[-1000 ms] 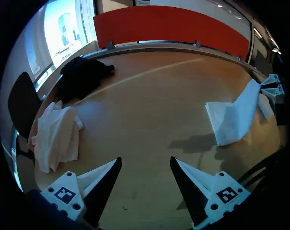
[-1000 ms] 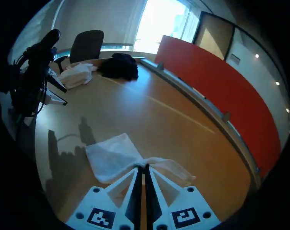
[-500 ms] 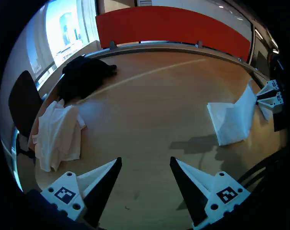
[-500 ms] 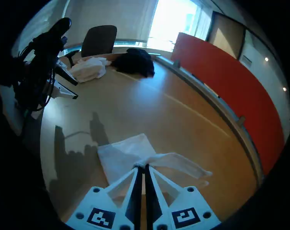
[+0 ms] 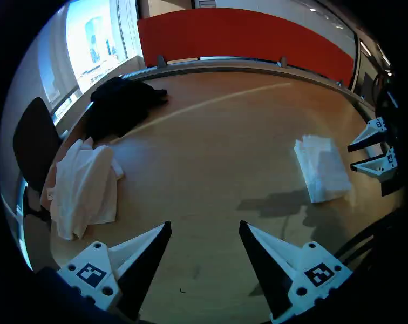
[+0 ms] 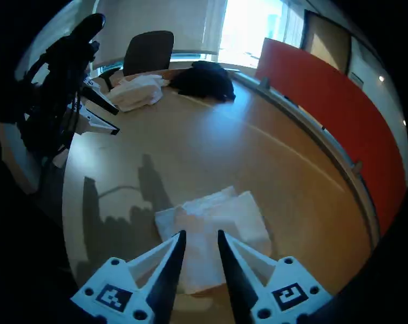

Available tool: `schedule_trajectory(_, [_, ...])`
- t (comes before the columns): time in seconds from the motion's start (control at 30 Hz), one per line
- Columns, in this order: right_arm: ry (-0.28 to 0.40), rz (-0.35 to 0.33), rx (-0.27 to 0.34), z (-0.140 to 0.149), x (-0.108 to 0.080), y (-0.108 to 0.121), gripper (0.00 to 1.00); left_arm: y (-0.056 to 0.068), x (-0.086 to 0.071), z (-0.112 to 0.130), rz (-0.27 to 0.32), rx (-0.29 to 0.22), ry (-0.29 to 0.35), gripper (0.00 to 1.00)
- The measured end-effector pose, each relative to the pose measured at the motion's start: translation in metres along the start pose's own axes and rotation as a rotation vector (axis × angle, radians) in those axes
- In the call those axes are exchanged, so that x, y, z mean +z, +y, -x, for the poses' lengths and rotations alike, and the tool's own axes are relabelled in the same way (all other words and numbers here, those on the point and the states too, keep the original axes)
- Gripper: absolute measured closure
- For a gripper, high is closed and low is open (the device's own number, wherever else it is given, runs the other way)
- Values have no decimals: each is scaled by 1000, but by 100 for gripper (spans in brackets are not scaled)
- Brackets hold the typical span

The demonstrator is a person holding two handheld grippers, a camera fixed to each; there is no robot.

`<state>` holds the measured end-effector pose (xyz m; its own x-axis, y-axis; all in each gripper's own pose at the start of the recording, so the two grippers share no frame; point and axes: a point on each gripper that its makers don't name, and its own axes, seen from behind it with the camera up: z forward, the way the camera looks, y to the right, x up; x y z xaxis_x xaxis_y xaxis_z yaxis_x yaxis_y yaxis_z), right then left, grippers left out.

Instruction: Fold towel

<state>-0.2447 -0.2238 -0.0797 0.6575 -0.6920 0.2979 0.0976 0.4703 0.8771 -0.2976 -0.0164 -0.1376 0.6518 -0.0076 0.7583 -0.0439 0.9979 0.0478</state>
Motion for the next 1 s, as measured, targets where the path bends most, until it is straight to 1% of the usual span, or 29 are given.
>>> schedule_trajectory(0.03, [0, 0, 7, 1, -1, 0, 40, 0, 0, 0, 0, 0, 0, 7])
schedule_trajectory(0.23, [-1, 10, 42, 7, -6, 5, 28, -1, 1, 0, 0, 2, 0, 7])
schedule_trajectory(0.57, [-20, 22, 69, 22, -8, 5, 27, 2, 1, -2, 4, 6, 1, 7])
schedule_trajectory(1.0, [-74, 30, 107, 57, -4, -1, 27, 5, 0, -2, 5, 7, 0, 7])
